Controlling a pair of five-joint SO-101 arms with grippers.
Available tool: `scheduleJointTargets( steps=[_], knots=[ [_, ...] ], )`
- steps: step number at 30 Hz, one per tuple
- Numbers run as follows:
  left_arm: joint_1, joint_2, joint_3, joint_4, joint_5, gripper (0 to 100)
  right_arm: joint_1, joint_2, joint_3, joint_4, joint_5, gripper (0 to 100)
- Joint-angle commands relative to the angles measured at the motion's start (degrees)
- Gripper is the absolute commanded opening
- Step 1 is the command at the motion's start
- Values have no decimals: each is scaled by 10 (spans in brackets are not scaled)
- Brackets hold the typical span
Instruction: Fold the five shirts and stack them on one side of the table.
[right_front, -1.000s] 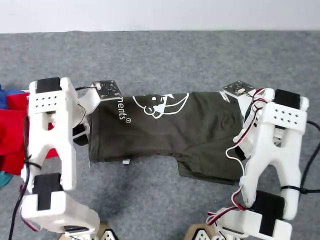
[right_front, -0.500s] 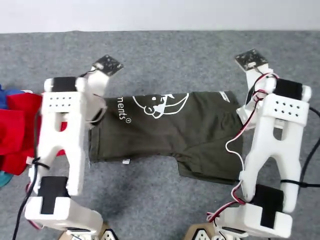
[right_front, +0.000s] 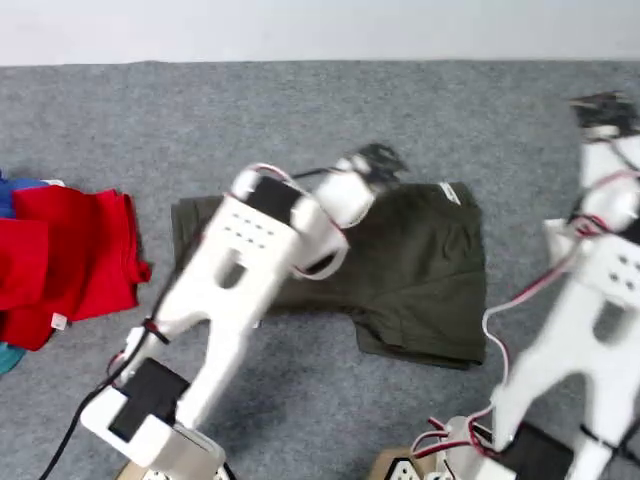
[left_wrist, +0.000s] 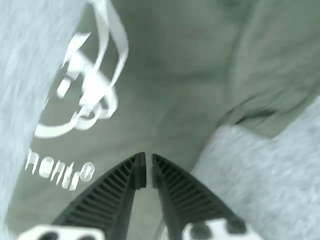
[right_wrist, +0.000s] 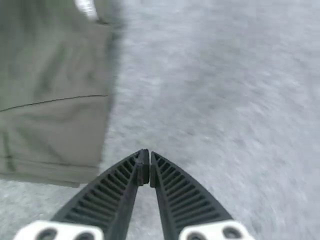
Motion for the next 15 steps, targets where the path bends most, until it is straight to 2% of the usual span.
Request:
scheduleJointTargets(
  steps=[1, 4, 8, 15],
  knots=[
    [68, -20, -20, -40, 9, 118, 74, -52, -28, 4, -5, 9],
    [113, 23, -39, -45, 9, 130, 129, -59, -28, 5, -5, 9],
    [162, 109, -108, -1, 9, 135, 176, -58, -19, 5, -5, 9],
    [212, 268, -286, 114, 7, 200, 181, -65, 8, 30, -6, 9]
  ],
)
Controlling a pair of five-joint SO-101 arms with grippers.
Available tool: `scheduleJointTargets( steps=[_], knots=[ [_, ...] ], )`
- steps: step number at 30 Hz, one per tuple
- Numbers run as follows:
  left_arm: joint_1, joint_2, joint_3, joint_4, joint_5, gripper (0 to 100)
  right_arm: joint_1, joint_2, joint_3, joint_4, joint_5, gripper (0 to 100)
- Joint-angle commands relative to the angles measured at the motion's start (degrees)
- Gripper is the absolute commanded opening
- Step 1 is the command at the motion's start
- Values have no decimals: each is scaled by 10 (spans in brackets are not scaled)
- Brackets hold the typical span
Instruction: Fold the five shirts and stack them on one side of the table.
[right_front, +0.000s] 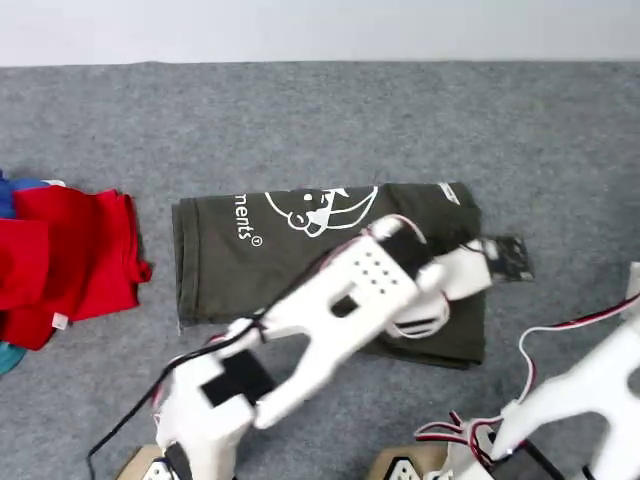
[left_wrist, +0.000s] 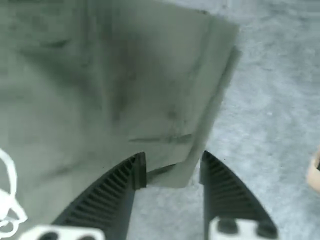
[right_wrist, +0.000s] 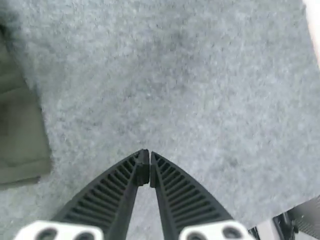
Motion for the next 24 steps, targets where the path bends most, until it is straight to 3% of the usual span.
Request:
scheduleJointTargets(
  steps=[1, 10, 24],
  knots=[
    [15, 57, -109, 62, 3, 200, 7, -22, -5, 16, -7, 9],
    [15, 215, -310, 130, 3, 213, 8, -22, -5, 44, -9, 9],
    [34, 248, -300, 130, 4, 213, 8, -22, -6, 45, -8, 9]
  ],
)
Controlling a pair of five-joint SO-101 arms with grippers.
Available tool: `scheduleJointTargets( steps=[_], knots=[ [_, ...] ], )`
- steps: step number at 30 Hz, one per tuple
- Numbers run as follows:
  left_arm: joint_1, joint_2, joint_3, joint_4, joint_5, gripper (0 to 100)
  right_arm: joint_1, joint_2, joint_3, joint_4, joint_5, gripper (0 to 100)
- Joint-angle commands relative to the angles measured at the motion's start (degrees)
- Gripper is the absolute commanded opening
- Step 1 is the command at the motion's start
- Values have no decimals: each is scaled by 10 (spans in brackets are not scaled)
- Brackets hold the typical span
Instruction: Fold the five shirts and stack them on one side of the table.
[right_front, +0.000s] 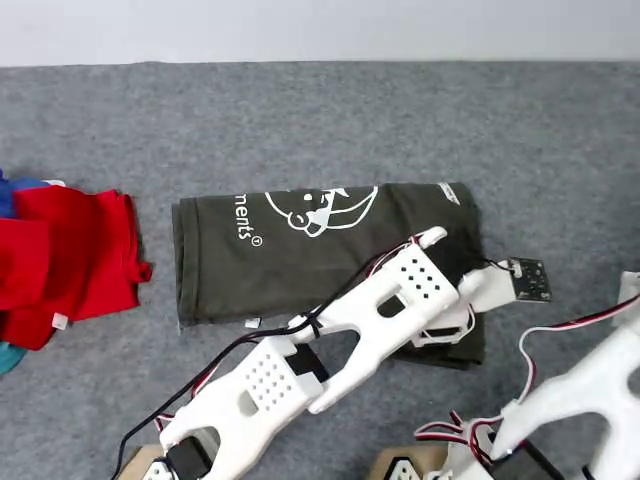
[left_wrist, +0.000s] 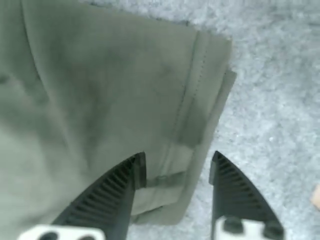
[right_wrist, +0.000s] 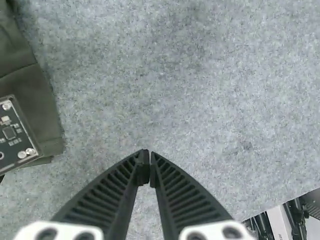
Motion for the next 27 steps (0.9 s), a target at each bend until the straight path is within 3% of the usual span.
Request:
scheduleJointTargets(
  steps=[1, 15, 18, 23, 27],
  knots=[
    [9, -6, 7, 17, 3, 213, 6, -22, -6, 5, -5, 9],
    [1, -5, 70, -36, 14, 208, 6, -22, -6, 5, -5, 9],
    [1, -4, 86, -75, 53, 152, 6, -22, -6, 5, -6, 9],
    [4, -5, 95, -93, 54, 12, 6, -22, -6, 5, -6, 9],
    [4, -11, 94, -89, 54, 6, 6, -22, -6, 5, -6, 9]
  ],
)
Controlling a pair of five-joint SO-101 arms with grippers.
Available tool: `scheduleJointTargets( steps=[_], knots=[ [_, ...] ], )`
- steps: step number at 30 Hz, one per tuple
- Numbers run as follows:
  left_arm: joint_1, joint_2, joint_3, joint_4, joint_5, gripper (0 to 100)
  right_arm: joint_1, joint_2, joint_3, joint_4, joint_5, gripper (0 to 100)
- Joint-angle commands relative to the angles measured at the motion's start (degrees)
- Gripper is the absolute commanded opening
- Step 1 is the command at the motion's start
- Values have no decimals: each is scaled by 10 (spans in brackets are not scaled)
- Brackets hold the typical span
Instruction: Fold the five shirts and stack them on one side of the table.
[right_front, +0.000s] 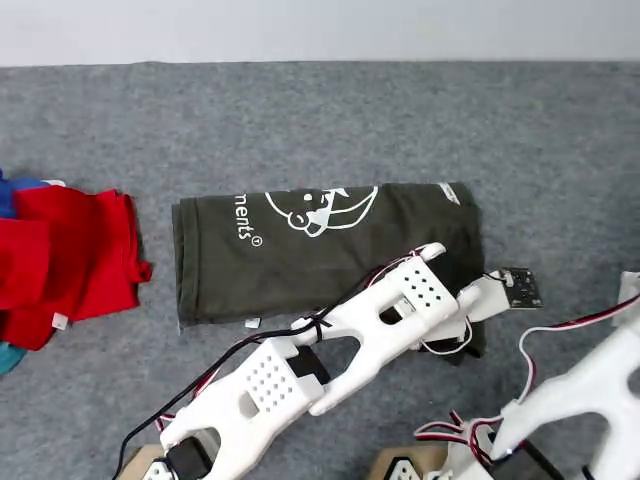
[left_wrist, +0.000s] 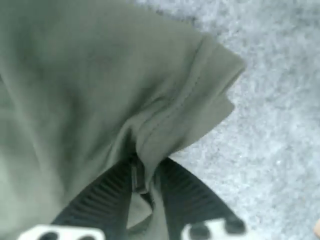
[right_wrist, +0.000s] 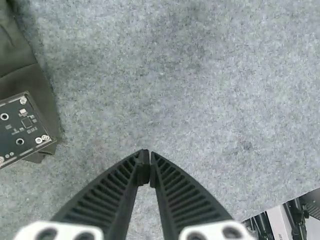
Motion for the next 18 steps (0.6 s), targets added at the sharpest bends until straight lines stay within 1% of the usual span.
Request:
scheduleJointTargets(
  steps=[1, 5, 9, 13, 18],
  knots=[
    [-1, -13, -2, -8, 5, 6, 6, -22, -6, 5, -6, 9],
    [-4, -21, -49, 33, 5, 5, 6, -22, -6, 5, -6, 9],
    [-21, -21, -128, 69, 5, 5, 6, -22, -6, 5, -6, 9],
    [-55, -18, -180, 65, 5, 5, 7, -22, -6, 5, -6, 9],
    [-91, -18, -193, 33, 5, 5, 6, -22, -6, 6, -6, 9]
  ],
)
